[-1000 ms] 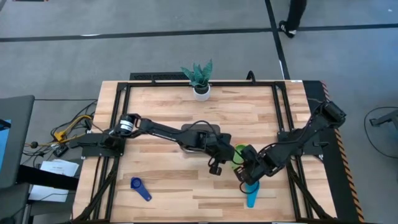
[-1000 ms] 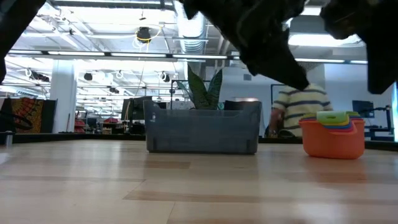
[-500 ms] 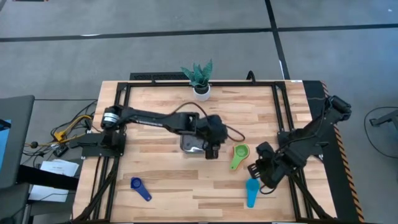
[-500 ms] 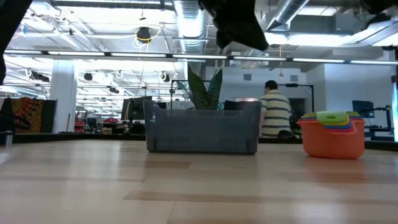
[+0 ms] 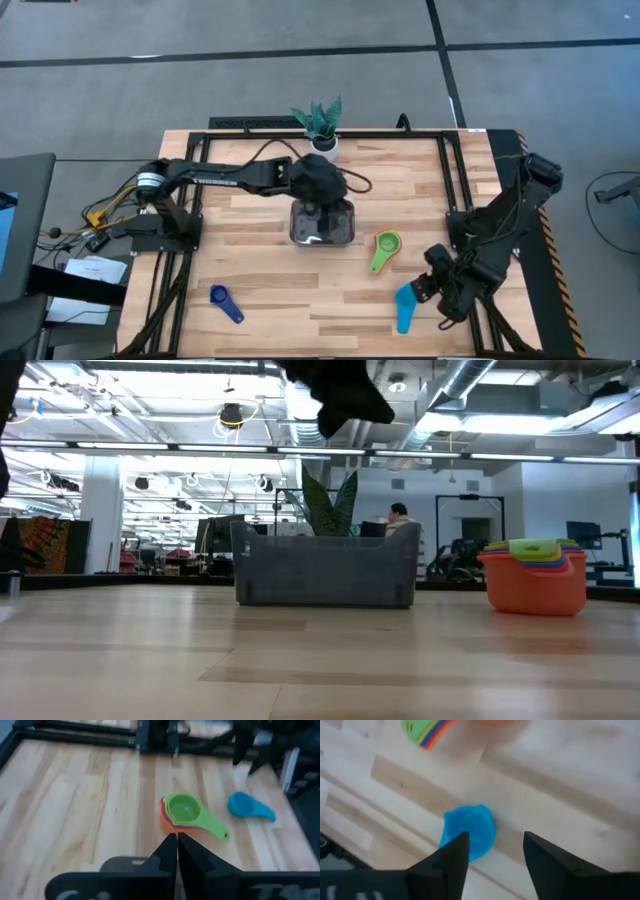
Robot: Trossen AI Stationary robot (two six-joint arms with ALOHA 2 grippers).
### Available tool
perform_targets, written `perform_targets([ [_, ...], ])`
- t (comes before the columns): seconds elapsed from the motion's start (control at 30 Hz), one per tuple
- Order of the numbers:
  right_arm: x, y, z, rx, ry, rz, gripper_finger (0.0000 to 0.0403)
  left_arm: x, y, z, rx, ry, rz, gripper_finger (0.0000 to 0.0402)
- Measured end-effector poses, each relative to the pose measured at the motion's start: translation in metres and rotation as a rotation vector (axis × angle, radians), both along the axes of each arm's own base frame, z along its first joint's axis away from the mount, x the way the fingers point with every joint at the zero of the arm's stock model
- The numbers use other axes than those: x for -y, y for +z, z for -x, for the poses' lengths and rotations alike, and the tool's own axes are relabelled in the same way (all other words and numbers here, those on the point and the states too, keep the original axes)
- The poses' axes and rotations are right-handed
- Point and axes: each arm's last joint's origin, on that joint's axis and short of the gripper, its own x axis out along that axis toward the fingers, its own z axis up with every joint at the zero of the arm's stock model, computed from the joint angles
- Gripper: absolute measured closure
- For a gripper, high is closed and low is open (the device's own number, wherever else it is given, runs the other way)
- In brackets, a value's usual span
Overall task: Nest measuring cups in basket
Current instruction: Stack the light blue measuring cup on top of the green measuring cup
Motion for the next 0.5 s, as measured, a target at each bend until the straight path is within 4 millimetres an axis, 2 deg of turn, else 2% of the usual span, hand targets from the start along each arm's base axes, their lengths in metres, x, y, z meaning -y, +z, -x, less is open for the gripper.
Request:
perform_targets([
  [0.17,-0.009,-0.017,-0.003,-0.020,0.067,0.050,0.0178,-0.006,-0.014,0.034,0.134,0.016,0.061,0.0401],
  [0.37,-0.020,-0.039,-0.014,-0.056,0.199,0.133,0.0191,-0.006,-0.015,0.071,0.256,0.014,0.012,0.0401],
  [0.5,-0.025,-0.050,-0.019,-0.067,0.232,0.149,0.0201,-0.004,-0.011,0.088,0.326,0.011,-0.024,0.0401],
])
